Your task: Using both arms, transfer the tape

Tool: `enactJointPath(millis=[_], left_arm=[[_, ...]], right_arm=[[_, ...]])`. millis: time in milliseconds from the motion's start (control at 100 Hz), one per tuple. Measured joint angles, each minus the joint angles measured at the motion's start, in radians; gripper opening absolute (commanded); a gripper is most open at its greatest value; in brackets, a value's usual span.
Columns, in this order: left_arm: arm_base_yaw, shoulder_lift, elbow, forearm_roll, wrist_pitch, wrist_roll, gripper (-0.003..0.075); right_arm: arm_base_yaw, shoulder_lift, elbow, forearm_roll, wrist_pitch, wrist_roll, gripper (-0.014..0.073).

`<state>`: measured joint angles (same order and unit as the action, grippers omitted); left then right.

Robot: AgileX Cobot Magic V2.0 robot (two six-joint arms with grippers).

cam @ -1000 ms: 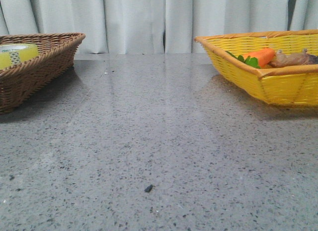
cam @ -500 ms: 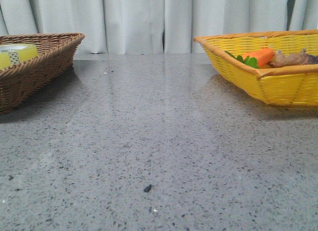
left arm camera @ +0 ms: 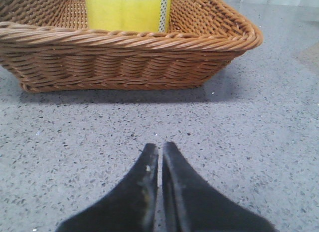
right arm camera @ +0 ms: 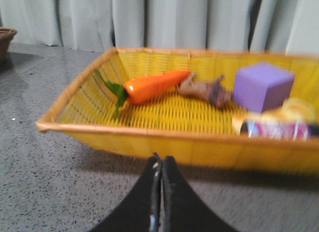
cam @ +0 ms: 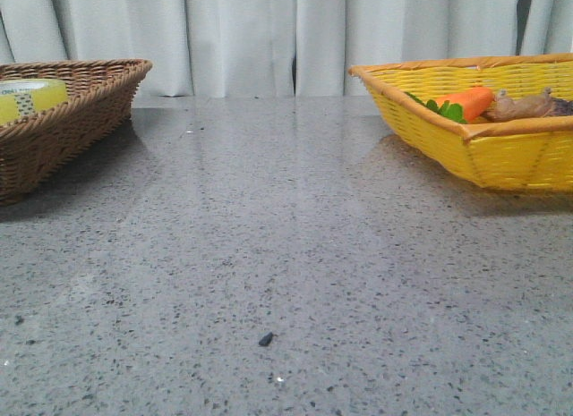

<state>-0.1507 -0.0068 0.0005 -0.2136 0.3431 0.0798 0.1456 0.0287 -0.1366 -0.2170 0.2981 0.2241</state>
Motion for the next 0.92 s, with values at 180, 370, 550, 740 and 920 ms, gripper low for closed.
enactJointPath(millis=[180, 370, 550, 740, 920], left_arm=[[0.0, 0.0, 0.0, 0.0, 0.0, 0.0, -0.0021], [0.0, 0.0, 0.0, 0.0, 0.0, 0.0, -0.0021], [0.0, 0.0, 0.0, 0.0, 0.0, 0.0, -0.0021], [0.0, 0.0, 0.0, 0.0, 0.0, 0.0, -0.0021], [0.0, 0.0, 0.0, 0.0, 0.0, 0.0, -0.0021]], right_arm=[[-0.126, -0.009, 0.148, 0.062, -0.1, 0.01, -0.006], [-0.14, -0.04, 0.148, 0.073, 0.005, 0.01, -0.006], [-0.141, -0.04, 0.146, 0.073, 0.034, 0.012, -0.006], [-0.141, -0.04, 0.146, 0.073, 0.034, 0.012, -0.006], [-0.141, -0.04, 0.146, 0.073, 0.034, 0.012, -0.006]])
